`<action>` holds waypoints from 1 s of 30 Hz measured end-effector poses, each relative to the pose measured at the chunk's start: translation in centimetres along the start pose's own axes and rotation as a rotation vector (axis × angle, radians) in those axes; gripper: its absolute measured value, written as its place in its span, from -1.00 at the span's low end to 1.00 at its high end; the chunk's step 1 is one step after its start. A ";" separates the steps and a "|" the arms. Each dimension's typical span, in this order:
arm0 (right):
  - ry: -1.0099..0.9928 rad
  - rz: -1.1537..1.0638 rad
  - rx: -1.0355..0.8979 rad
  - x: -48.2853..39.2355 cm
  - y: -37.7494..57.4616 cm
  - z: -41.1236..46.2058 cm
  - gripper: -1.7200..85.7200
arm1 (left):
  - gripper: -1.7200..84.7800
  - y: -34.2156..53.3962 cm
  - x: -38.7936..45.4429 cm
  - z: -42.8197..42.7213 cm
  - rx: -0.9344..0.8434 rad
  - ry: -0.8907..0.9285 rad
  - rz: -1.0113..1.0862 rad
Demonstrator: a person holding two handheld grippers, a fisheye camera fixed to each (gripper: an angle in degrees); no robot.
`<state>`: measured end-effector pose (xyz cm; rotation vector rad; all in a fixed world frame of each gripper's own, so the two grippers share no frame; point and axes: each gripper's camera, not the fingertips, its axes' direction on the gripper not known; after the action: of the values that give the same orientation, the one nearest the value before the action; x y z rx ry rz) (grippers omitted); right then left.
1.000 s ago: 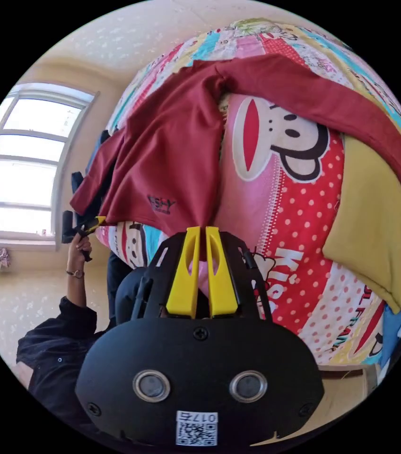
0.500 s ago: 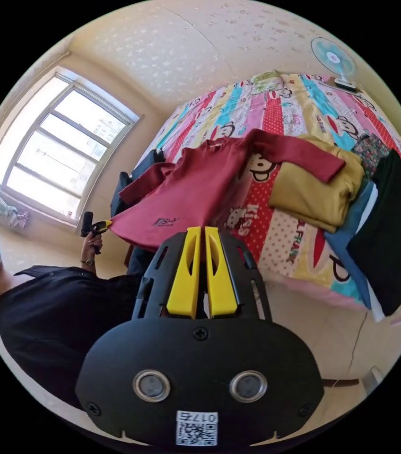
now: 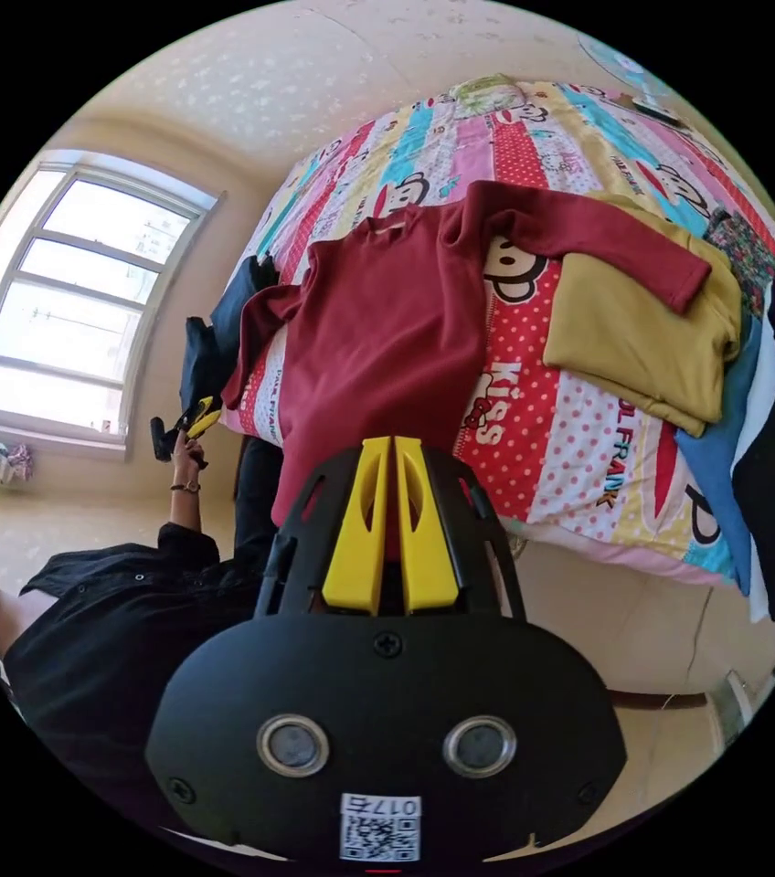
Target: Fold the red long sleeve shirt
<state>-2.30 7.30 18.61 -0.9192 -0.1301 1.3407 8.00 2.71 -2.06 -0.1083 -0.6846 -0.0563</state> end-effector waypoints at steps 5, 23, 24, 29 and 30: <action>-0.153 -0.015 -0.030 1.0 -0.6 3.5 -0.92 | -0.67 0.2 3.9 7.2 -0.168 -0.433 0.257; -0.158 -0.406 0.153 -3.0 4.5 10.6 -0.76 | -0.95 -3.9 12.1 -2.9 -0.229 0.376 0.347; -0.154 -0.464 0.192 -4.9 4.6 11.8 -0.72 | -0.95 -4.0 12.5 -3.3 -0.222 0.409 0.338; -0.143 -0.739 0.352 -14.6 4.8 16.6 -0.56 | -0.95 -4.0 17.1 -4.0 -0.202 0.519 0.383; -0.111 -0.783 0.409 -16.6 4.6 17.5 -0.55 | -0.94 -3.9 17.4 -3.8 -0.199 0.519 0.382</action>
<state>-20.45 1.26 34.10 -0.3710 -0.2593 0.6449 23.51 -1.88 6.32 -0.3994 -0.1304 0.2101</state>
